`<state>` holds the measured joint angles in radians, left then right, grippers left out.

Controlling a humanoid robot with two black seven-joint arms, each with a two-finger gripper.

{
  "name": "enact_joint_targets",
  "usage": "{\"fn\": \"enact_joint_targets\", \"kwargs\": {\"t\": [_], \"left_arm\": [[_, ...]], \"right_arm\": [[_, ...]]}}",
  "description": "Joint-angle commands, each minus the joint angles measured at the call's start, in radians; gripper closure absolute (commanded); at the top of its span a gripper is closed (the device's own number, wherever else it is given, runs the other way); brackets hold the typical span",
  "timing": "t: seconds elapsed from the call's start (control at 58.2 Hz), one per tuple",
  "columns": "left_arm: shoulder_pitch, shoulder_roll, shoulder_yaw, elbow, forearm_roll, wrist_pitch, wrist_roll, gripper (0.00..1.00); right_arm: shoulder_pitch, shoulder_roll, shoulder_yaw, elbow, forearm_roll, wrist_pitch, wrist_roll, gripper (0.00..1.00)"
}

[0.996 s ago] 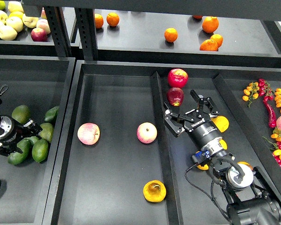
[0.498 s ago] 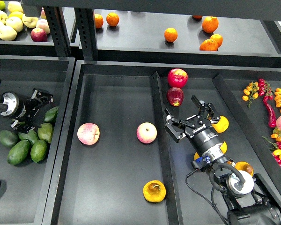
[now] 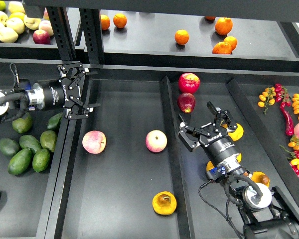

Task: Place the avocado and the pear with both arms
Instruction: 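Withdraw the open left gripper back over the middle bin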

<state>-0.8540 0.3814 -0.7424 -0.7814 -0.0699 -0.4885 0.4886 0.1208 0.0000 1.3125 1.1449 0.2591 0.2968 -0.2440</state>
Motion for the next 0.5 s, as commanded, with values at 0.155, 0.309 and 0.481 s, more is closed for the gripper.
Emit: {"fn": "enact_joint_targets", "kwargs": {"t": [0.155, 0.309, 0.481], "left_arm": [[0.187, -0.233, -0.363, -0.101, -0.011, 0.000, 0.000, 0.01], [0.276, -0.377, -0.449, -0.151, -0.010, 0.030, 0.000, 0.01], [0.331, -0.381, -0.529, -0.173, -0.007, 0.050, 0.000, 0.01]], "right_arm": [[-0.015, -0.011, -0.007, 0.010, 0.003, 0.033, -0.015, 0.00], [-0.016, -0.081, -0.021, 0.010, 0.006, 0.035, -0.018, 0.00], [-0.015, -0.147, -0.041, 0.012, 0.008, 0.033, -0.063, 0.00]]}}
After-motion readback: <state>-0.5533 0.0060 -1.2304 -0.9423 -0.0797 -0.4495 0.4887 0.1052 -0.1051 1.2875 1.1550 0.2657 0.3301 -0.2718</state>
